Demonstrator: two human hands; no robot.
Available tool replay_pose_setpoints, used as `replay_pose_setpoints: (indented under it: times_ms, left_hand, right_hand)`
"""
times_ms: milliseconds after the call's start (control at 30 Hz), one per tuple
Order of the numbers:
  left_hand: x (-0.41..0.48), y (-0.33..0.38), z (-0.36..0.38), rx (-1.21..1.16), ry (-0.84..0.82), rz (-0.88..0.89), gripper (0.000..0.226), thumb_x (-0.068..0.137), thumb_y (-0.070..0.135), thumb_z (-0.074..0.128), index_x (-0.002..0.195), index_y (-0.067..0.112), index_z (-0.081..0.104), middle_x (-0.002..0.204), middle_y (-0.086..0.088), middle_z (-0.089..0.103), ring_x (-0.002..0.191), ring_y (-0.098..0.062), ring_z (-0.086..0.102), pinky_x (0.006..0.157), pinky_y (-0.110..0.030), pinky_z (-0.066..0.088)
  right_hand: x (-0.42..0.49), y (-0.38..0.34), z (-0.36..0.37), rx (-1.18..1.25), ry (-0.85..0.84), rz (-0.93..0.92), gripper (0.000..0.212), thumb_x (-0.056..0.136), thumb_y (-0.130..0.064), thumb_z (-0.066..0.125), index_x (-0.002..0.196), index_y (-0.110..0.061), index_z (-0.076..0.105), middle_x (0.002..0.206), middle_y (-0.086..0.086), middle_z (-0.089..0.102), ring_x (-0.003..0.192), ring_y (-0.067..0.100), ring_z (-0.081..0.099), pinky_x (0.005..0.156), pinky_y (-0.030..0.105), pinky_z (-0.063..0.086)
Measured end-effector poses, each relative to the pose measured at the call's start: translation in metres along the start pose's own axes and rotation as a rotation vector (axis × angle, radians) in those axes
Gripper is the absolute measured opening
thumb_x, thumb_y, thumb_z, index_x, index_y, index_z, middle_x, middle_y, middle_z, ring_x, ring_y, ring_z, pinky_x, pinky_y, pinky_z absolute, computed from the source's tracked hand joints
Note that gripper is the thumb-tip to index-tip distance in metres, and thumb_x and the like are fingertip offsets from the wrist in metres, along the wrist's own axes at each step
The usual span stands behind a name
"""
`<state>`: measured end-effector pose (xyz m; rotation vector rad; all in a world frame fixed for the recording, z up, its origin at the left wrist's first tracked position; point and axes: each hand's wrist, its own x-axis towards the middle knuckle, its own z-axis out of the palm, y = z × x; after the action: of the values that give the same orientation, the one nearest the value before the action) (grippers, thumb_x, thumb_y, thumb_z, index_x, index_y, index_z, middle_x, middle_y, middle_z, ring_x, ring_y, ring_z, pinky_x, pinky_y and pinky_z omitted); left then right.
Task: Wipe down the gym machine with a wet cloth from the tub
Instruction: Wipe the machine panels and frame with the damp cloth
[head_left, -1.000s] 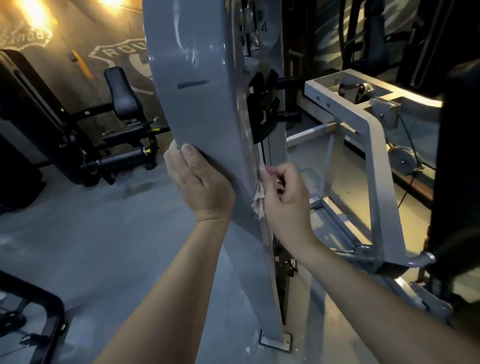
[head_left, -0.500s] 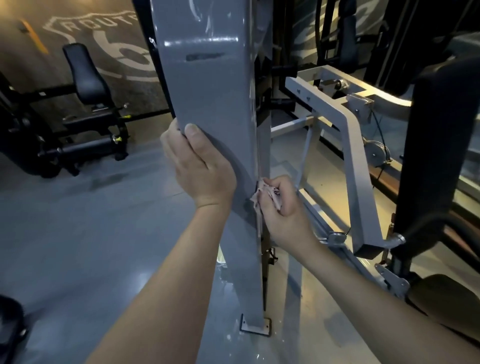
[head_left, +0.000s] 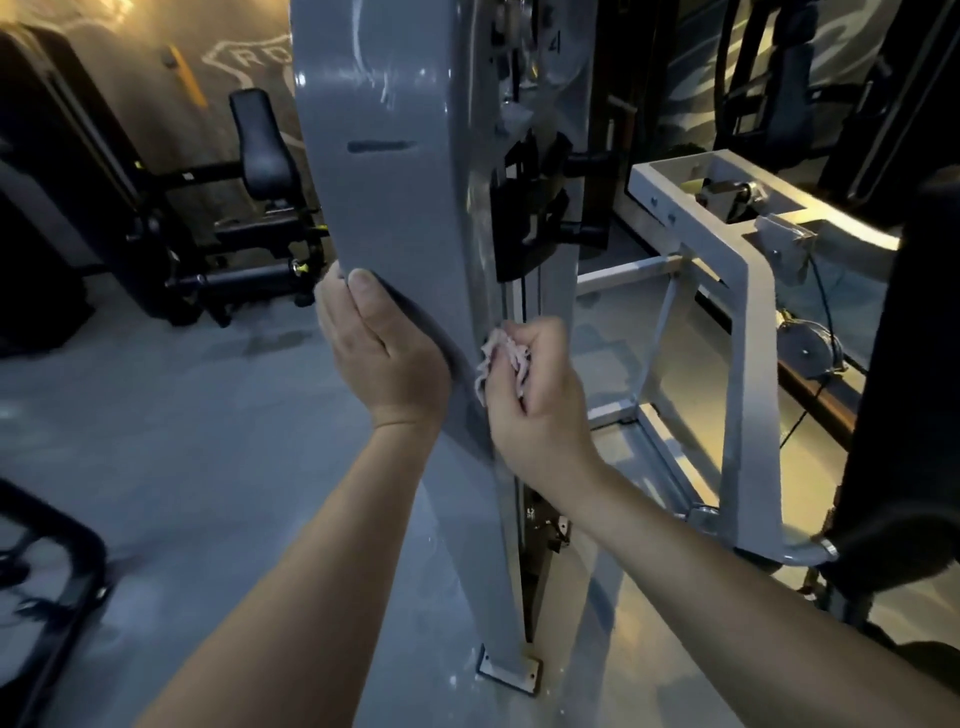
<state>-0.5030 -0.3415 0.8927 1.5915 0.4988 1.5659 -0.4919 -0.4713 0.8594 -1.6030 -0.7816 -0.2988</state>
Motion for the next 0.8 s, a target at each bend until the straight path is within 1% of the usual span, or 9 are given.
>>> replay_pose_setpoints:
  times_ms: [133,233,300,367,400,467,567,700,800]
  left_hand:
    - [-0.004,0.001,-0.001,-0.008,0.010,-0.016,0.049,0.107,0.036,0.027,0.104,-0.004,0.055,0.102,-0.020,0.057,0.097,-0.039,0.054,0.089,-0.060,0.042]
    - [-0.004,0.008,-0.001,0.004,0.015,-0.014,0.045,0.107,0.035,0.026,0.102,0.002,0.056,0.103,-0.012,0.059,0.101,-0.034,0.055,0.093,-0.056,0.042]
    - [-0.004,0.013,0.000,-0.005,0.008,-0.022,0.035,0.107,0.033,0.025,0.097,0.015,0.053,0.100,0.010,0.058,0.100,-0.019,0.056,0.095,-0.047,0.044]
    - [-0.004,0.015,0.003,-0.008,0.009,-0.036,0.030,0.108,0.028,0.026,0.089,0.025,0.048,0.096,0.029,0.057,0.098,0.006,0.051,0.095,-0.025,0.042]
    - [-0.005,0.014,0.003,-0.009,0.013,-0.035,0.029,0.108,0.027,0.026,0.087,0.026,0.046,0.094,0.029,0.056,0.095,0.007,0.050,0.092,-0.024,0.041]
    - [-0.005,0.012,0.003,-0.013,0.008,-0.027,0.028,0.107,0.031,0.025,0.089,0.023,0.046,0.090,0.018,0.050,0.090,-0.008,0.048,0.088,-0.036,0.042]
    - [-0.003,0.008,0.003,0.004,-0.003,-0.009,0.028,0.108,0.028,0.026,0.091,0.018,0.045,0.089,0.012,0.046,0.087,-0.017,0.047,0.085,-0.043,0.041]
    - [-0.002,0.006,0.004,0.013,0.000,-0.003,0.028,0.109,0.024,0.026,0.087,0.015,0.041,0.086,0.008,0.042,0.083,-0.021,0.044,0.081,-0.051,0.040]
    - [-0.002,0.004,0.003,0.017,0.004,-0.001,0.029,0.109,0.026,0.026,0.089,0.015,0.045,0.089,0.008,0.046,0.087,-0.018,0.047,0.084,-0.046,0.041]
  right_hand:
    - [-0.002,0.011,-0.002,0.039,-0.062,-0.097,0.018,0.103,-0.015,0.049,0.108,-0.028,0.039,0.099,-0.029,0.056,0.082,0.005,0.062,0.069,0.029,0.051]
    - [-0.022,0.027,-0.007,-0.053,-0.148,-0.042,0.018,0.101,-0.027,0.045,0.102,-0.041,0.035,0.093,-0.027,0.059,0.083,-0.003,0.061,0.068,0.017,0.047]
    - [-0.009,0.027,-0.007,-0.063,-0.133,-0.071,0.008,0.102,-0.028,0.044,0.103,-0.033,0.039,0.092,-0.017,0.059,0.083,0.003,0.062,0.068,0.024,0.049]
    - [0.013,0.022,-0.006,-0.031,-0.092,-0.074,0.005,0.103,-0.027,0.043,0.106,-0.025,0.041,0.099,0.000,0.061,0.090,0.015,0.063,0.073,0.035,0.052]
    - [0.021,0.022,-0.005,0.011,-0.078,-0.076,0.004,0.104,-0.027,0.042,0.105,-0.025,0.039,0.098,0.004,0.060,0.089,0.018,0.063,0.073,0.037,0.052]
    - [0.014,0.025,-0.002,0.062,-0.077,-0.072,0.007,0.105,-0.024,0.042,0.100,-0.024,0.037,0.091,0.002,0.059,0.081,0.018,0.062,0.069,0.034,0.049]
    - [-0.019,0.036,0.000,0.014,-0.138,-0.073,0.007,0.104,-0.017,0.045,0.098,-0.019,0.041,0.085,-0.006,0.059,0.075,0.006,0.061,0.068,0.020,0.043]
    - [0.008,0.023,-0.001,0.085,-0.099,-0.013,0.009,0.104,-0.028,0.044,0.102,-0.020,0.039,0.092,-0.002,0.060,0.082,0.012,0.063,0.071,0.031,0.052]
    - [0.027,0.007,-0.004,0.277,-0.014,0.031,0.019,0.102,-0.016,0.052,0.114,-0.015,0.037,0.101,-0.005,0.058,0.091,0.004,0.063,0.078,0.021,0.051]
